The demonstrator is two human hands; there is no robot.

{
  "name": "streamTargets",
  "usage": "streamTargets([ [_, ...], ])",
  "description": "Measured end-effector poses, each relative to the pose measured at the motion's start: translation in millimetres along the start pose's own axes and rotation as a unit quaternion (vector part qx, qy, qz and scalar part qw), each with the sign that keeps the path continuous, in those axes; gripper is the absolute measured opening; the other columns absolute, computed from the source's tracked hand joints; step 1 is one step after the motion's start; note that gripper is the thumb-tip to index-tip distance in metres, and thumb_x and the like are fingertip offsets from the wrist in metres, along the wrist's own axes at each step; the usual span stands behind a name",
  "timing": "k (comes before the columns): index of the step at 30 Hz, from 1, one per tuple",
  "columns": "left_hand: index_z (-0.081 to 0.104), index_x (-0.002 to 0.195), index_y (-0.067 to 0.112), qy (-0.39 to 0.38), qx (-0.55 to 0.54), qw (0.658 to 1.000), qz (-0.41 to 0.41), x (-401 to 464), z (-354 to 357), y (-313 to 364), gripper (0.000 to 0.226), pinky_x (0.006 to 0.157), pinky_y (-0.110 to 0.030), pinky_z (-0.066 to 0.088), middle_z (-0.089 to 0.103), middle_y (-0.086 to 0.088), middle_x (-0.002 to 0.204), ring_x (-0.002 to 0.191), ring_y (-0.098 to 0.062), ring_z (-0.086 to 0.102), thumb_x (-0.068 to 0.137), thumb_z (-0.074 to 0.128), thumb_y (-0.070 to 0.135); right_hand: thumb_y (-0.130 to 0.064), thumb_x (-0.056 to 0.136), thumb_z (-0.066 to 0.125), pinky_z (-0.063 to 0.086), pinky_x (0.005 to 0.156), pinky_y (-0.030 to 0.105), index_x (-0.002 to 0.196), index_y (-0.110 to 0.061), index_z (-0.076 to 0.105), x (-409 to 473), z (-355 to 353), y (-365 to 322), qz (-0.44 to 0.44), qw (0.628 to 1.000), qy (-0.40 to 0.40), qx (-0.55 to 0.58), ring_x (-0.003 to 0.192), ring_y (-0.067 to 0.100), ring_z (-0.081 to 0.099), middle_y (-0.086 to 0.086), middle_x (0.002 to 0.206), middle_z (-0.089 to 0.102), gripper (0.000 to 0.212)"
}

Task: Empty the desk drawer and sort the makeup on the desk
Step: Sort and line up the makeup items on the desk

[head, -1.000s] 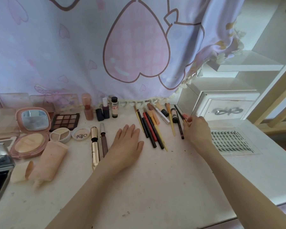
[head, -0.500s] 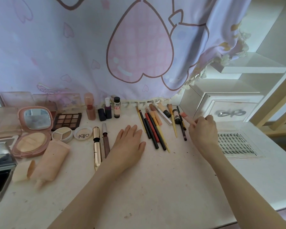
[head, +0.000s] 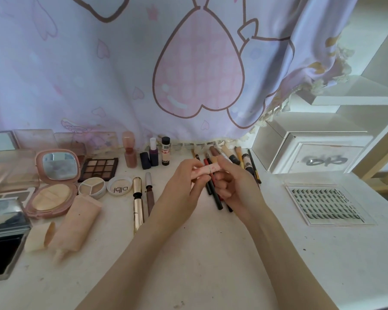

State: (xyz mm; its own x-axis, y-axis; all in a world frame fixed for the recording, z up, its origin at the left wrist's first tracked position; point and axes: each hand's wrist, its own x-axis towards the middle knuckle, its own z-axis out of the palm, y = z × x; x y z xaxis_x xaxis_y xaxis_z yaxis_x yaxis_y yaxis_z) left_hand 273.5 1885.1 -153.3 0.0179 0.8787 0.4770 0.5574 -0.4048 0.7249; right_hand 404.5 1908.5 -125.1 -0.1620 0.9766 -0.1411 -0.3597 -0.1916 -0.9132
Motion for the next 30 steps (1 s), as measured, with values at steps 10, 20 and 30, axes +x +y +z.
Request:
streamTargets([
  [10,0.051,0.067,0.014,0.017,0.028,0.997,-0.064,3,-9,0,0.045,0.045,-0.019,0.023,0.038,0.008,0.044,0.044,-0.009,0.036,0.087,0.037,0.052,-0.018,0.093,0.052,0.025,0.039,0.016,0.085,-0.004,0.057,2,-2,10,-0.064,0.997,-0.04,-0.006,0.042,0.009,0.028,0.0,0.054,0.037,0.017],
  [20,0.046,0.09,0.02,-0.042,0.025,0.999,-0.008,2,-11,-3,0.012,0.049,-0.017,0.033,0.043,0.01,0.057,0.055,-0.005,0.043,0.09,0.052,0.03,-0.015,0.095,0.049,0.022,0.044,0.02,0.08,0.005,0.059,-2,-8,14,-0.091,0.994,-0.037,-0.053,0.049,0.013,0.026,0.005,0.058,0.034,0.027],
  [30,0.053,0.093,0.035,0.001,-0.093,0.996,-0.015,11,-27,-8,0.013,0.064,-0.013,0.043,0.059,0.013,0.075,0.07,0.0,0.054,0.091,0.05,0.022,-0.015,0.096,0.048,0.036,0.051,0.015,0.091,-0.023,0.06,-5,-4,23,-0.161,0.912,-0.101,-0.364,0.051,0.001,0.044,-0.008,0.064,0.053,0.015],
])
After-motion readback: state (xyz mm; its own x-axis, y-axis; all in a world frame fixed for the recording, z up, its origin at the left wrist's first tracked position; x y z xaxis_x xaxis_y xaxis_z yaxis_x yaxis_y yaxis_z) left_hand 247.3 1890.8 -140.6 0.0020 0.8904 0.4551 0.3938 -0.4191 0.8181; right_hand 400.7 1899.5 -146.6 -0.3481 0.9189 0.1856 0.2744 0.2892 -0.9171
